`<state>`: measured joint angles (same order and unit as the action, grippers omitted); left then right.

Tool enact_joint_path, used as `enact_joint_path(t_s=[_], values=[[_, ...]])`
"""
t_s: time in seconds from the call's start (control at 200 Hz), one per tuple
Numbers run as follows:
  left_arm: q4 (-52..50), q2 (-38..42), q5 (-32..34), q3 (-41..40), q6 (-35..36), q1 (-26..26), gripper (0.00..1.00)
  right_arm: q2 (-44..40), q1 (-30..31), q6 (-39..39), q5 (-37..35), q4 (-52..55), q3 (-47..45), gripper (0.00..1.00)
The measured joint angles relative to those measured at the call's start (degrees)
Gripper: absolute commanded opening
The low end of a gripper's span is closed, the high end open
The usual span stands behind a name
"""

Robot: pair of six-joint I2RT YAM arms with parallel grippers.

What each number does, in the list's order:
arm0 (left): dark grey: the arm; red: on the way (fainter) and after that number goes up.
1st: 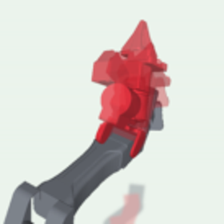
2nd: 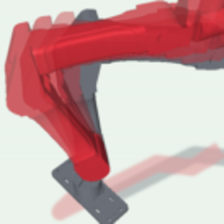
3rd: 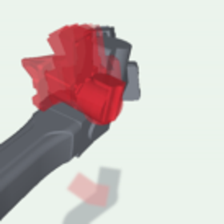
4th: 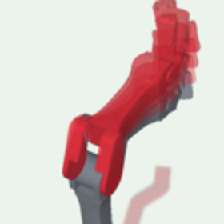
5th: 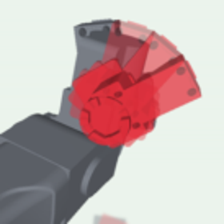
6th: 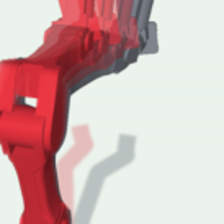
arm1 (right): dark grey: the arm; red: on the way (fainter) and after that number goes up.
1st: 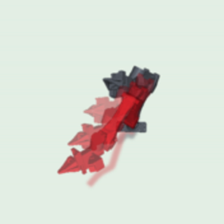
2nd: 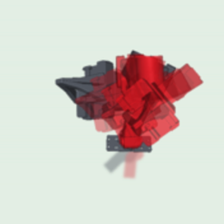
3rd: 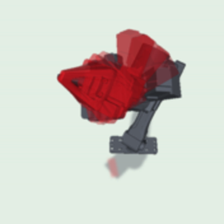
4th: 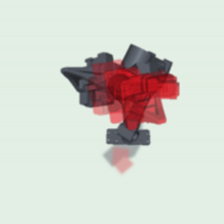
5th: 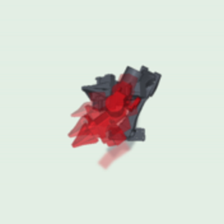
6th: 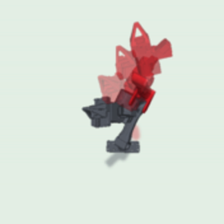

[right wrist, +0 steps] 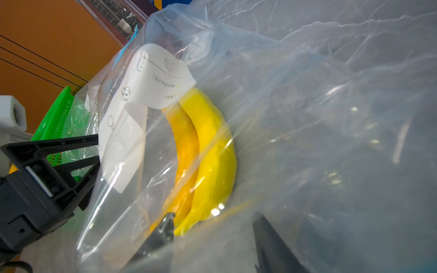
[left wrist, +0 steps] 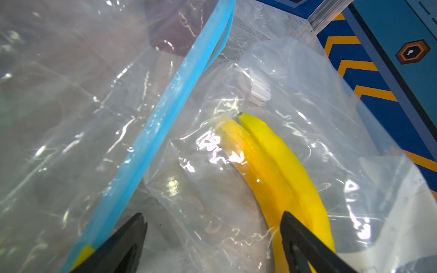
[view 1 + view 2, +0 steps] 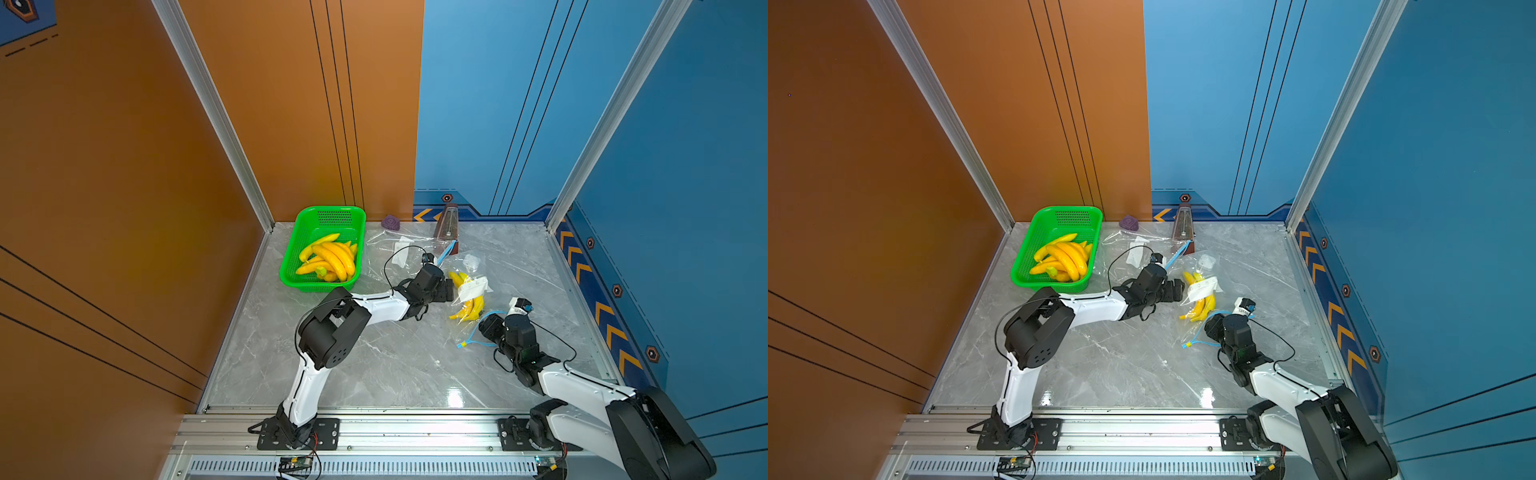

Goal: Open the zip-top bag and take out the banana
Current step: Pick up the banana from the zipper food storage bag.

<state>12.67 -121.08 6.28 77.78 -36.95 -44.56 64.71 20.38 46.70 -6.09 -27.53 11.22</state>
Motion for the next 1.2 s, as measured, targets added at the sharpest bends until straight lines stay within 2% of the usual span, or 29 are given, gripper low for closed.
enact_joint_path(t_s=[0.07,0.105,0.195,0.51,0.601,0.801,0.996,1.201], values=[[0.0,-1.2,-0.2,0.5,-0.3,0.2,0.87,0.0,0.1,0.0,0.0,0.0,0.0,0.55],[-0.1,-1.7,-0.2,0.7,-0.6,0.3,0.79,0.0,0.2,-0.1,0.0,0.0,0.0,0.55],[-0.2,-2.6,-0.4,1.6,-0.6,0.3,0.71,0.0,0.3,-0.3,0.0,0.0,0.0,0.55],[0.0,-4.3,-1.2,4.7,-0.1,0.2,0.19,3.8,0.3,-0.4,-0.1,-0.6,0.0,0.55],[0.0,-4.3,-1.4,4.8,0.0,0.2,0.07,4.3,0.3,-0.4,-0.1,-0.7,0.0,0.55],[2.7,-1.4,-1.4,1.3,1.8,-2.4,0.00,4.5,0.0,-0.7,-0.2,-1.3,0.5,0.58],[7.0,5.7,-0.6,-4.0,3.3,-7.0,0.00,5.1,-2.7,-1.7,-0.2,-1.6,0.7,0.59],[9.9,7.1,0.0,-5.5,4.0,-9.2,0.00,8.9,-3.5,-1.8,-0.2,-1.5,1.2,0.58]])
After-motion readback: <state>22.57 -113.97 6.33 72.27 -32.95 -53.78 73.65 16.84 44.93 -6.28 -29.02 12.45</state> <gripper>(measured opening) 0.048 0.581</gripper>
